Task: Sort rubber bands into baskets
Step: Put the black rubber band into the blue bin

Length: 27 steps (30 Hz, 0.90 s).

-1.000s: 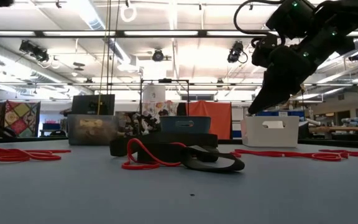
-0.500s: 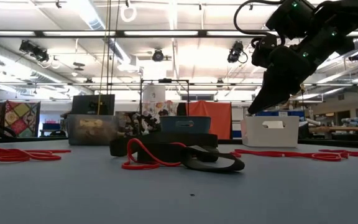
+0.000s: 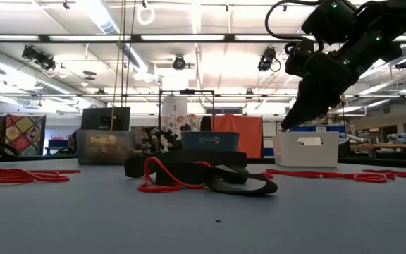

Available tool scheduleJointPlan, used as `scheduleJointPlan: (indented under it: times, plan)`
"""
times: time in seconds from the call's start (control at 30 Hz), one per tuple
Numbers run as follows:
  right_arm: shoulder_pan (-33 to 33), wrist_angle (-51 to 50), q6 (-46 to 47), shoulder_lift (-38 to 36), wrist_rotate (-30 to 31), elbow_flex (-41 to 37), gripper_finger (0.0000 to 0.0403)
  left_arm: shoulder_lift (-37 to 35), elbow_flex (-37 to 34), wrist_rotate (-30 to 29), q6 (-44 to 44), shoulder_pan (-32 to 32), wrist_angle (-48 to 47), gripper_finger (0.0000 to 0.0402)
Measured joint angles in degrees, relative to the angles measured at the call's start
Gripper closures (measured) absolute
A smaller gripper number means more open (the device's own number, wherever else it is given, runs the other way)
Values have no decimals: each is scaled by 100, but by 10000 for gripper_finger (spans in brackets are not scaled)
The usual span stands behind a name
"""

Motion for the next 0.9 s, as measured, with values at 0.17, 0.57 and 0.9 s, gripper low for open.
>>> scheduleJointPlan:
  times: [0.17, 0.57, 0.9]
  plan:
    - [0, -9, 0, 0, -2, 0, 373, 0, 0, 2, 13, 2, 67, 307]
    - [48, -61, 11, 0, -4, 0, 373, 0, 0, -291, 35, 2, 172, 361]
    - [48, -74, 7, 0, -7, 0, 373, 151, 2, -234, -133, -18, 404, 277]
